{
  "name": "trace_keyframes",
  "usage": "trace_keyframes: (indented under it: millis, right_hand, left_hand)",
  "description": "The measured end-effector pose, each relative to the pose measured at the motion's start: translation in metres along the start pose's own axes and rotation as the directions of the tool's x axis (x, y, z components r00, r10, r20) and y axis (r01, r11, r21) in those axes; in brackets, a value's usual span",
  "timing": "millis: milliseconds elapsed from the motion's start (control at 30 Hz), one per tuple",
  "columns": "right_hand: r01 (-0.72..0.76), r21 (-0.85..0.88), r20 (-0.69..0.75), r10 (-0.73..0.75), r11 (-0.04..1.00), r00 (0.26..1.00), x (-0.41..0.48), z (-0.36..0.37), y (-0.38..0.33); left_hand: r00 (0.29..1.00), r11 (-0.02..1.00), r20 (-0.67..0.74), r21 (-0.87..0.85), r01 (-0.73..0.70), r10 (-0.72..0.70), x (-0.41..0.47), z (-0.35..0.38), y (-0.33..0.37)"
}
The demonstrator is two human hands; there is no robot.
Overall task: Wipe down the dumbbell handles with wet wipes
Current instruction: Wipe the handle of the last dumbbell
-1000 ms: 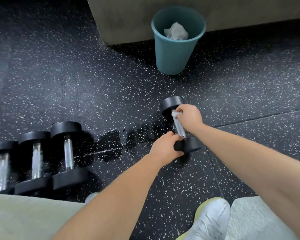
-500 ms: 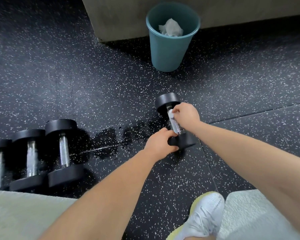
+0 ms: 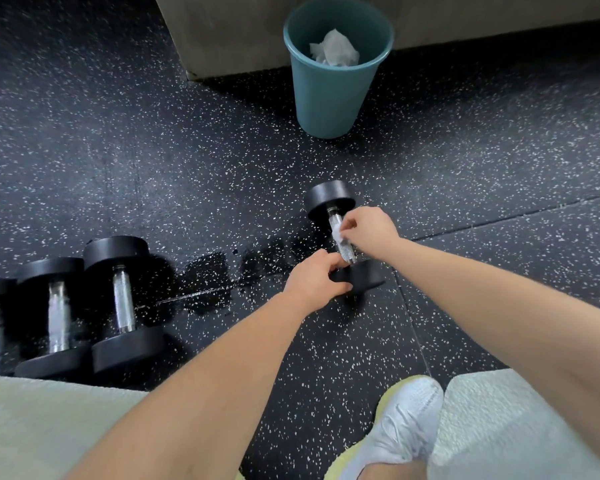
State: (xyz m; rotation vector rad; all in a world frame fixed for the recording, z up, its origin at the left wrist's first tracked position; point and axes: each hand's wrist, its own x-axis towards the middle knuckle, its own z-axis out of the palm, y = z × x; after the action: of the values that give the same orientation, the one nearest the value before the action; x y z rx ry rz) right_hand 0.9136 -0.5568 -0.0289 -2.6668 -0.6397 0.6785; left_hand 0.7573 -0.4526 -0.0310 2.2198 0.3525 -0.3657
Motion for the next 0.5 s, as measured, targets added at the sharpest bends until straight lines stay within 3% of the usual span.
trace_keyframes:
  millis: [133, 300, 367, 500]
  right_hand:
    - [0.018, -0.061, 0.029, -0.017, 0.998, 0.999, -0.003, 0.008, -0.003]
    - [0.123, -0.265, 0.328, -0.031, 0.956, 0.944, -0.006, -0.010, -0.006]
    - [0.109, -0.239, 0.278, -0.039, 0.965, 0.960, 0.000, -0.015, -0.012]
    - [0.008, -0.097, 0.027, -0.006, 0.995, 1.000, 0.010, -0.007, -0.019]
  left_hand:
    - [1.000, 1.000, 0.002, 0.015, 0.009, -0.009, 0.001, 0.000, 0.001]
    - [1.000, 1.000, -0.005, -0.005, 0.019, -0.019, 0.003, -0.002, 0.001]
    - [1.000, 1.000, -0.008, -0.004, 0.024, -0.024, 0.004, -0.001, 0.001]
    - [1.000, 0.999, -0.023, 0.034, 0.001, 0.000, 0.005, 0.001, 0.000]
